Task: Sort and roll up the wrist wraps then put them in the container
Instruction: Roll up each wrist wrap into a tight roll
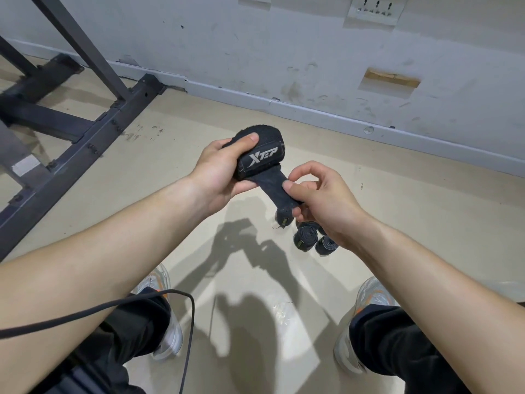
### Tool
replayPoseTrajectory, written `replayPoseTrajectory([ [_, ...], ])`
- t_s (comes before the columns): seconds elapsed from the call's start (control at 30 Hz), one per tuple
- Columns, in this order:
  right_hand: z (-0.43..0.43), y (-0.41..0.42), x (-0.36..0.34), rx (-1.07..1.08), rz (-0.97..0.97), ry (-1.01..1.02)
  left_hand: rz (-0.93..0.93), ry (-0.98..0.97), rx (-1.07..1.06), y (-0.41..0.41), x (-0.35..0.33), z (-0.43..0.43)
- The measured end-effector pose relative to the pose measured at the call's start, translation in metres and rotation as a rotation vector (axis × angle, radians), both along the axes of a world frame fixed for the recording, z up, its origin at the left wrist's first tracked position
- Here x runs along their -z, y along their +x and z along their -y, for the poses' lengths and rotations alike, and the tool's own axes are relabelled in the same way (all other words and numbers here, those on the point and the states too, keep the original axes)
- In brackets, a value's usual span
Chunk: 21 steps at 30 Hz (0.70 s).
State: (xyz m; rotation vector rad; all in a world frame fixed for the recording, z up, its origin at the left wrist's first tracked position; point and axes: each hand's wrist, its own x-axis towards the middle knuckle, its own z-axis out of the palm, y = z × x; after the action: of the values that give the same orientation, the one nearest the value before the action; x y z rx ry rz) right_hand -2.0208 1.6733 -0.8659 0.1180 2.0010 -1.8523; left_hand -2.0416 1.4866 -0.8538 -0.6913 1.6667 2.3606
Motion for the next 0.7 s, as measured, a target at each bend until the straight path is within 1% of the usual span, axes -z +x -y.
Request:
replayPoseTrajectory([
  [0.17, 0.001, -0.003, -0.011, -0.042, -0.170, -0.070, -0.016, -0.041, 0.004, 0.003, -0.001, -0.003],
  [0.23, -0.001, -0.006, -0.017, -0.039, -0.157, -0.180, -0.016, -0.062, 0.024, 0.007, 0.000, -0.008],
  [0.3, -0.006, -0.010, -0.020, -0.065, -0.095, -0.299, -0.004, -0.059, 0.045, 0.011, 0.001, -0.012],
  [0.33, -0.008, -0.011, -0.021, -0.088, -0.089, -0.303, 0.000, -0.051, 0.051, 0.012, 0.002, -0.014],
  [0.43, -0.009, -0.011, -0.020, -0.128, -0.191, -0.143, 0.016, -0.028, 0.056, 0.016, 0.005, -0.020],
  [0.5, -0.010, -0.012, -0.019, -0.099, -0.247, -0.040, 0.026, -0.030, 0.071, 0.020, 0.009, -0.026],
  [0.6, -0.012, -0.016, -0.013, -0.052, -0.391, 0.141, 0.015, -0.037, 0.138, 0.030, 0.015, -0.037],
  [0.7, -0.014, -0.017, -0.007, -0.016, -0.482, 0.201, -0.046, -0.062, 0.175, 0.033, 0.018, -0.044],
])
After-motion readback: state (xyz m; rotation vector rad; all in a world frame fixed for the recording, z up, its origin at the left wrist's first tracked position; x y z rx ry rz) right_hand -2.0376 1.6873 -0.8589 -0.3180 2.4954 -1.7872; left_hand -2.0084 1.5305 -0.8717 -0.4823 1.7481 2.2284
